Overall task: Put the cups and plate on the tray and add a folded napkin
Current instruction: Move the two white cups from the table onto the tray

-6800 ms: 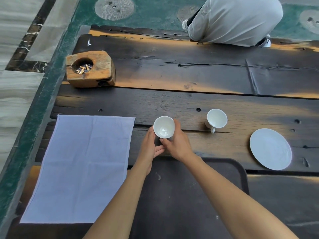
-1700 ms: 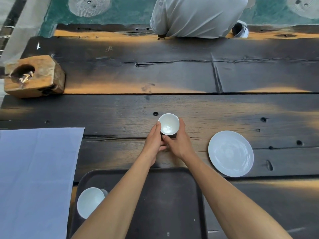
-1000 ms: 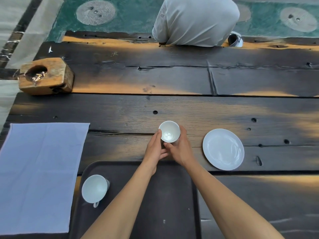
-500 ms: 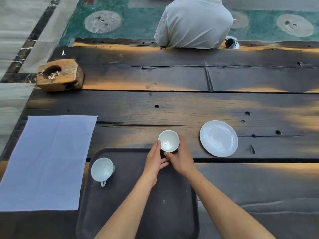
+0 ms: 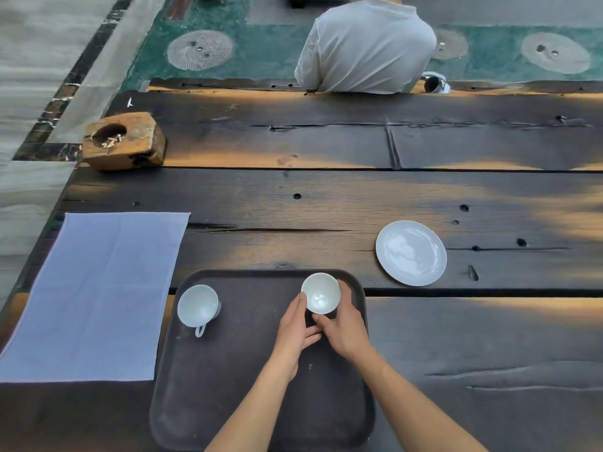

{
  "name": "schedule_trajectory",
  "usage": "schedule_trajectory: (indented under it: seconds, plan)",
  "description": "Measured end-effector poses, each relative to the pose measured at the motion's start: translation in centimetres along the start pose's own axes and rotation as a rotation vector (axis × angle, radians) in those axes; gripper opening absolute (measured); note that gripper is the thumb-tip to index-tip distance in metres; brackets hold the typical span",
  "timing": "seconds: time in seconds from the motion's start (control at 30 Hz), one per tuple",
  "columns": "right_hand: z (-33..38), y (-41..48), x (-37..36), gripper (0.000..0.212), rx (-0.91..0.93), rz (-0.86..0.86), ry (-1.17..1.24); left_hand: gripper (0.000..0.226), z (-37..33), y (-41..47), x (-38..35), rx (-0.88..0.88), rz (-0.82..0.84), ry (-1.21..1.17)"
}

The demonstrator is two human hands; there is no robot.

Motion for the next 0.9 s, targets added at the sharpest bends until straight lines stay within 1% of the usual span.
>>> schedule_trajectory:
  seconds: [0.23, 0.6, 0.7, 0.9]
  plan:
    - [-0.9, -0.9, -0.9, 0.081, -0.038, 0.006, 0.007, 0.05, 1.2, -0.4, 0.4, 0.0, 0.013, 0.032]
    - [-0.7, -1.3, -1.1, 0.088, -0.086, 0.027, -0.004, 0.049, 1.1, -1.1, 0.3, 0.009, 0.025, 0.046]
    - [-0.6, -1.5, -1.2, 0.097, -0.109, 0.039, -0.012, 0.05, 1.0, -1.2, 0.6, 0.037, 0.009, 0.086]
    - [-0.6, -2.4, -0.8, 0.11, -0.134, -0.017, 0.01, 0.048, 0.2, -1.3, 2.0, 0.052, 0.041, 0.22]
Point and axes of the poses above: each hand's wrist, its own y-axis towards the middle knuckle, its own x-axis out of the back of the hand, z = x × y, the point moved 7 cm from there along y, towards the middle knuckle, and after that the axes turned 14 degrees about z, right-handed, at the moved point
